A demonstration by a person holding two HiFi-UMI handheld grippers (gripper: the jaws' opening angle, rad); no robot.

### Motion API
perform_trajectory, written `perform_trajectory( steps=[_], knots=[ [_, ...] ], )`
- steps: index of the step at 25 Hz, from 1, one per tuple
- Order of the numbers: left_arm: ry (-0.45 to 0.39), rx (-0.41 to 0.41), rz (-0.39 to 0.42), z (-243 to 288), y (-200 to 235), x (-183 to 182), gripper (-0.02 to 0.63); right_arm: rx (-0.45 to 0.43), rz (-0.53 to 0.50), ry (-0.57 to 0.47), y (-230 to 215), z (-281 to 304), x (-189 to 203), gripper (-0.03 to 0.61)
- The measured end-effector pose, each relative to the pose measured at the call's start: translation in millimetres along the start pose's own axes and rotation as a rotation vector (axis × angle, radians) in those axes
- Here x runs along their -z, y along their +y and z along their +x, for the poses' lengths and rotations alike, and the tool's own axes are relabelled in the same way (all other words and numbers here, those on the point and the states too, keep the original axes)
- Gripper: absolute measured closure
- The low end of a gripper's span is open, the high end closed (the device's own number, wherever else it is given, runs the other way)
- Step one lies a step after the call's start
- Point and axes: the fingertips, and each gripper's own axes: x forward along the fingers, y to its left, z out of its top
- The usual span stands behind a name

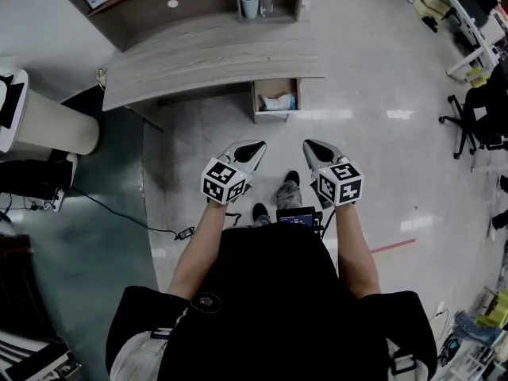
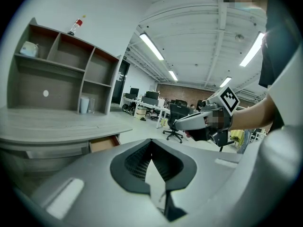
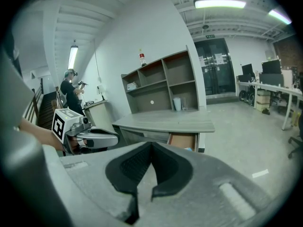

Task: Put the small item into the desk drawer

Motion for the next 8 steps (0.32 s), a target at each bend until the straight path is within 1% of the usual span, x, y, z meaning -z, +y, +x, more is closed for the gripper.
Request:
perform_trajectory(
  steps=[8],
  knots=[
    [0.001, 0.01, 0.013, -1.5, -2.1, -1.2, 0.612, -0.002, -0.005, -0.01, 5.5, -0.6, -3.4, 0.577]
  ],
)
